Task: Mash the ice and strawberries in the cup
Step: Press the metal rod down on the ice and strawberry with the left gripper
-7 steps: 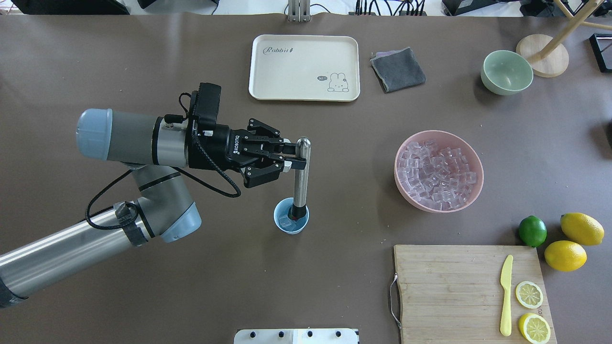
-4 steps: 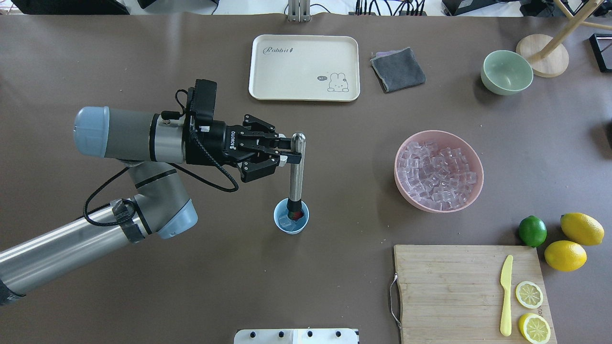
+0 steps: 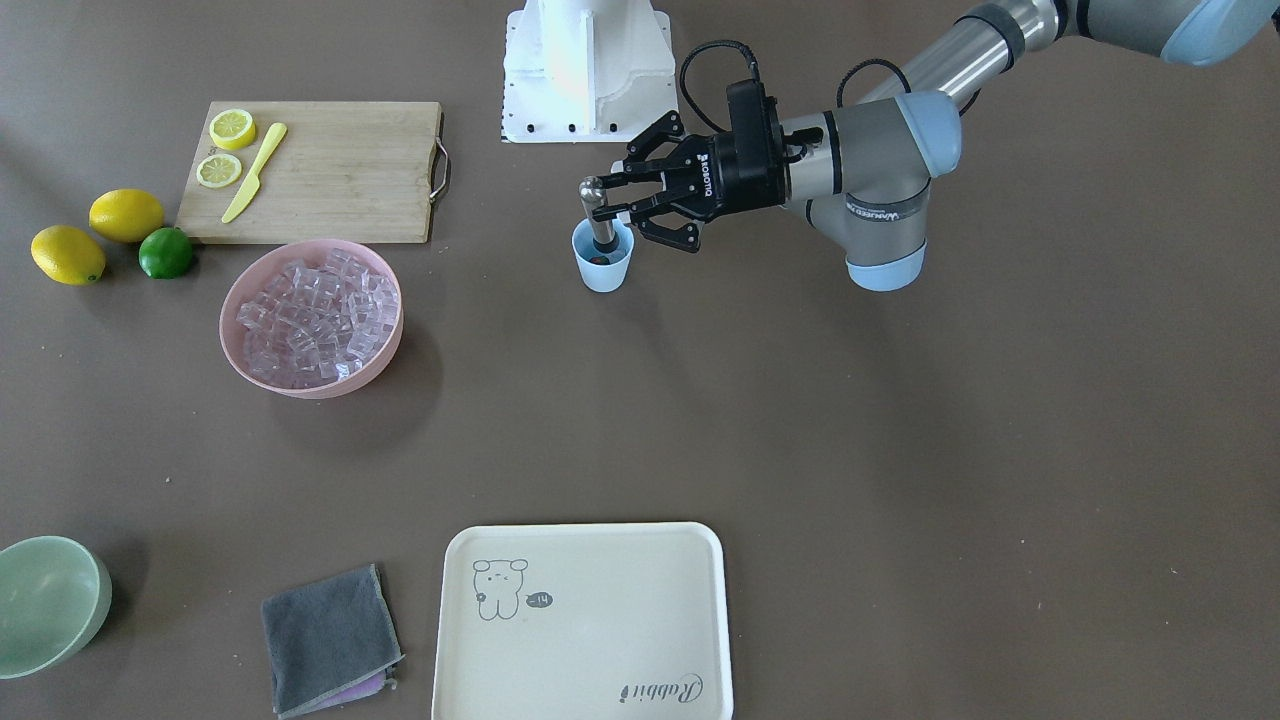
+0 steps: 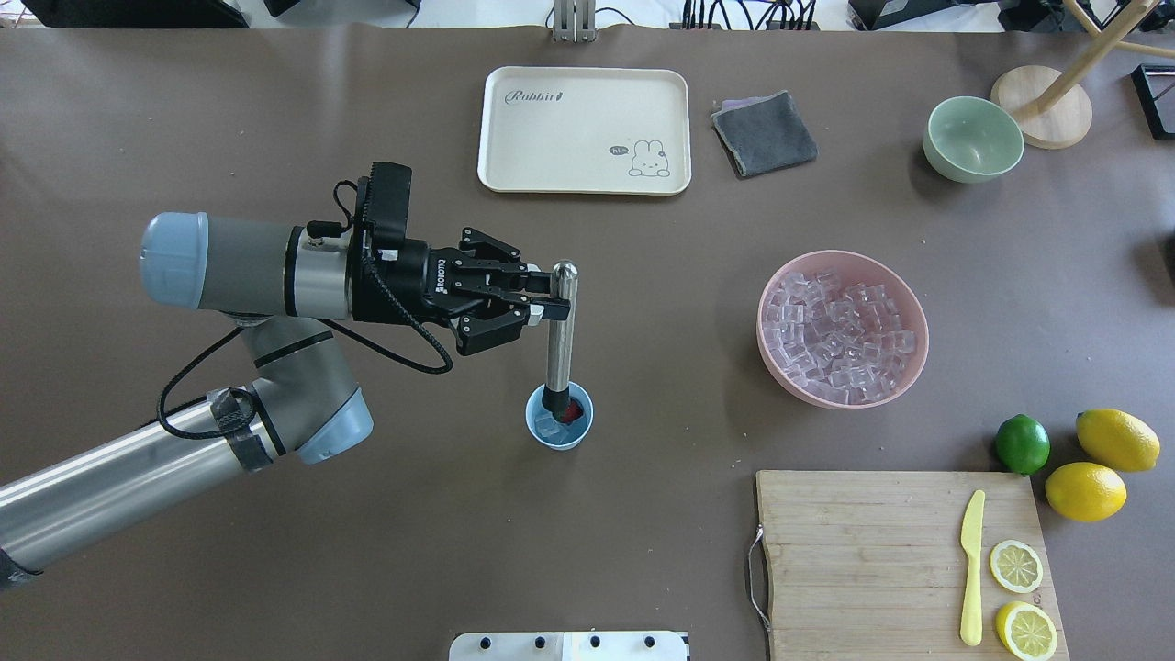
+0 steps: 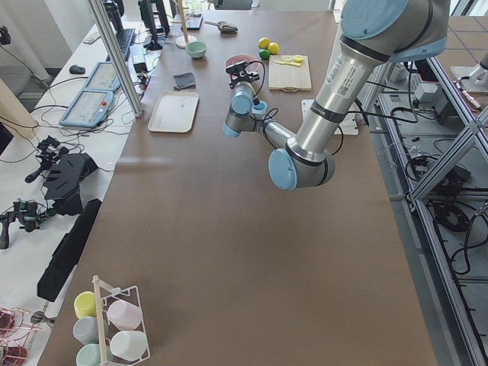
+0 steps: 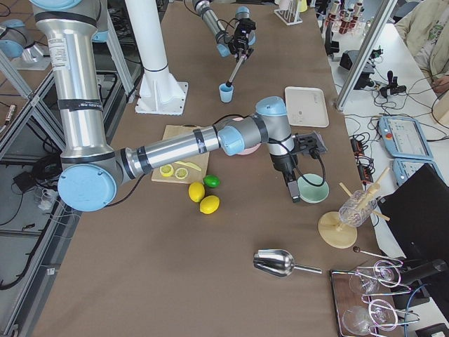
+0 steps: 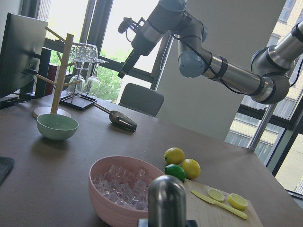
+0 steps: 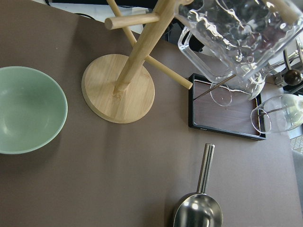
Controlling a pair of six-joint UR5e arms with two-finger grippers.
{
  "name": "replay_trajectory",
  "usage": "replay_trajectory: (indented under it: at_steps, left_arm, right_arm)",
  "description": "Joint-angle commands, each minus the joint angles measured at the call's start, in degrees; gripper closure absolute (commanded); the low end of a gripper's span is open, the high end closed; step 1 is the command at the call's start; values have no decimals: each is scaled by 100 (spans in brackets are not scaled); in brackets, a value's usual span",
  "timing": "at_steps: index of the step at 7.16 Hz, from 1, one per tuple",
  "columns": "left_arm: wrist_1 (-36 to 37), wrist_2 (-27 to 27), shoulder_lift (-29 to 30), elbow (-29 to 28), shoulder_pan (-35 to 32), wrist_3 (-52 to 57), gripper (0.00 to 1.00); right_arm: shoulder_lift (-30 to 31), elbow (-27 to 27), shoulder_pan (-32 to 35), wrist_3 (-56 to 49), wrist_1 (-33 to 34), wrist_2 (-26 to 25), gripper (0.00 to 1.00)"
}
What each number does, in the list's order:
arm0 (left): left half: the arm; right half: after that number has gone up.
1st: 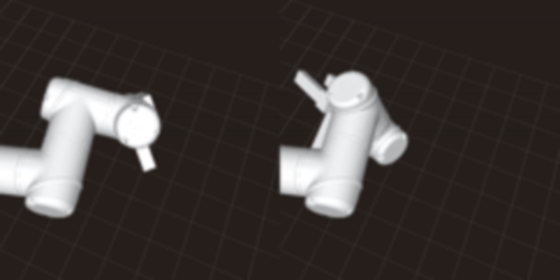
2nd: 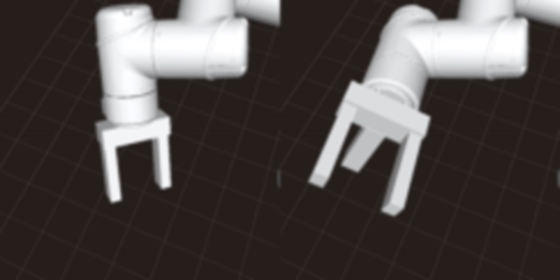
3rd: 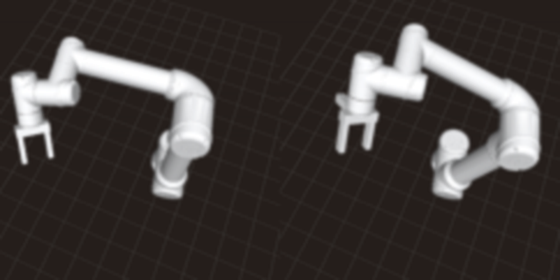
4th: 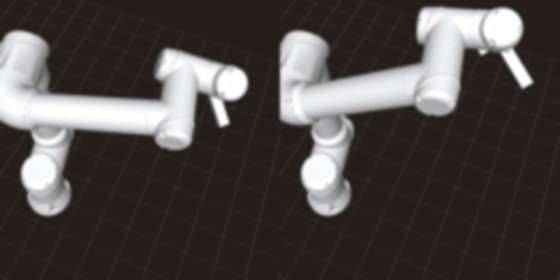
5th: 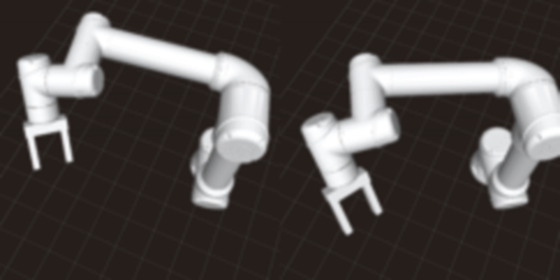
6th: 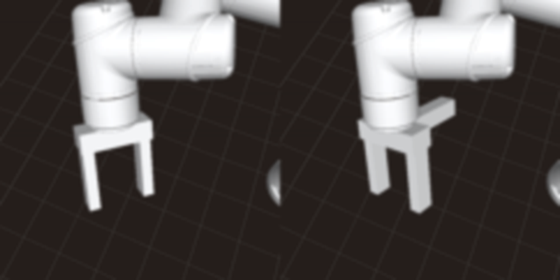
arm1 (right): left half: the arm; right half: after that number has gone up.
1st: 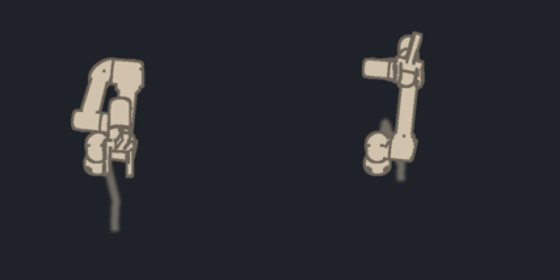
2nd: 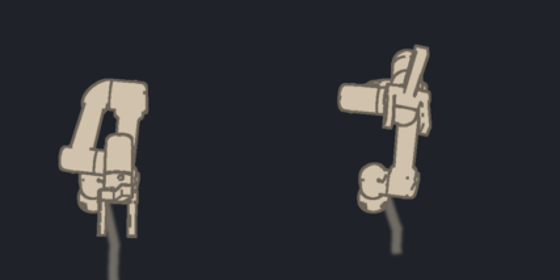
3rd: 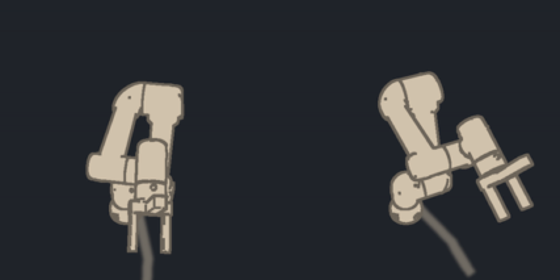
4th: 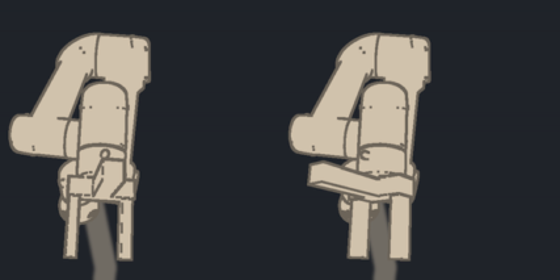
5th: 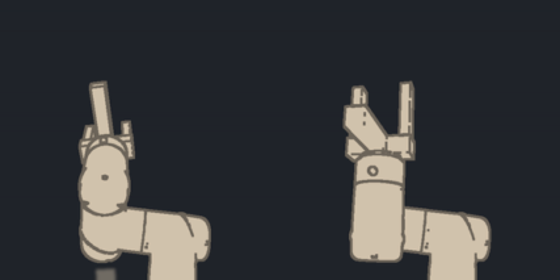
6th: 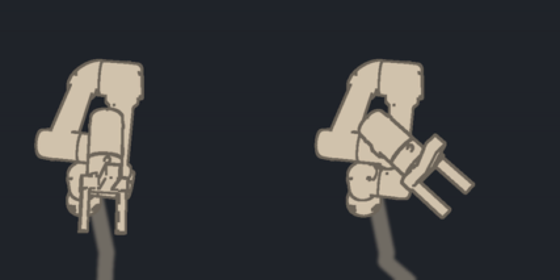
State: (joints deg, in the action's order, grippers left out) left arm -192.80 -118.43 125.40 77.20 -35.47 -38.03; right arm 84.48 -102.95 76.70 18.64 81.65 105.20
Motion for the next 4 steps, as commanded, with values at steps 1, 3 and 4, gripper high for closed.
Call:
replay_trajectory:
  at_steps: [1,3,4]
  left_arm:
    - [5,127,10,-65,102,-3,100]
    - [-3,136,11,-127,146,23,100]
    - [-3,136,11,-135,146,23,100]
  right_arm:
    - [16,3,-6,-1,0,0,0]
    - [51,3,3,-1,0,0,0]
    - [51,3,3,-1,0,0,0]
